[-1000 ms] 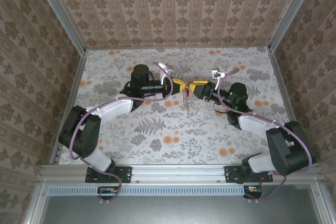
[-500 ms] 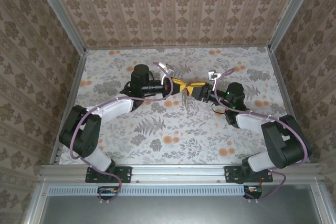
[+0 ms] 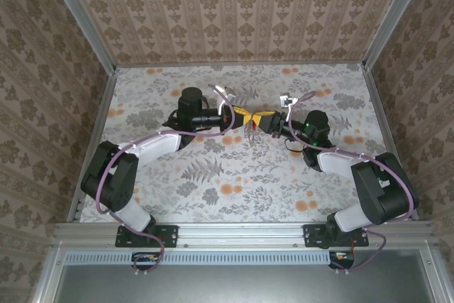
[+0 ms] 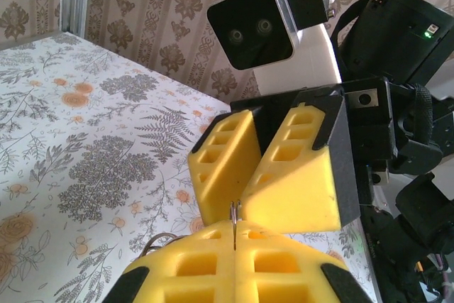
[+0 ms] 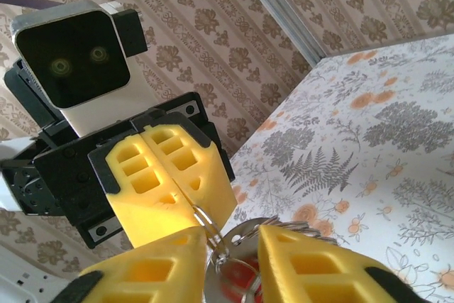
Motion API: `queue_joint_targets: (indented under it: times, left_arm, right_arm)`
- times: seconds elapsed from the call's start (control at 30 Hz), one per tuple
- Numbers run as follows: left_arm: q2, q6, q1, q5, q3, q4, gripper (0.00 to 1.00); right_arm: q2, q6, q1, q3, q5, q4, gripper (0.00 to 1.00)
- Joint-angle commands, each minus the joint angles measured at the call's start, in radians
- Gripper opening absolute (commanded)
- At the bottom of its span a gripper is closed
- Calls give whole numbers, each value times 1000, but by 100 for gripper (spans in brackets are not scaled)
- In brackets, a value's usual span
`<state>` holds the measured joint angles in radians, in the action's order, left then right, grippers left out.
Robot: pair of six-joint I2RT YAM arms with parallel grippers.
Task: Put the keys on the keyring
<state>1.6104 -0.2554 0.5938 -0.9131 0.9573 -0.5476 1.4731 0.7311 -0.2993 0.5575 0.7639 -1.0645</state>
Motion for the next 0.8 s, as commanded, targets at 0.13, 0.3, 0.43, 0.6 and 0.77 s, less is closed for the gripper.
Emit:
queue_joint_targets:
  times: [0.13,0.3,0.43,0.6,0.77]
  left_arm:
    - [13,-14,1,-28,50,-41,0]
    - [17,-17,1,-30,52,-41,0]
    - [22,-21,1,-33,55,-41,0]
    - [28,-35,1,-46,61,-50,0]
    - [43,-79,-1,-68,64,-95,0]
  right_arm:
    - [13,6,-6,22,37,-75,14]
    - [16,13,-6,25,46,-89,0]
    - [18,17,-7,27,43,-97,0]
    - [29,24,-7,33,38,-105,22]
    - [46,37,-7,40,42,-129,20]
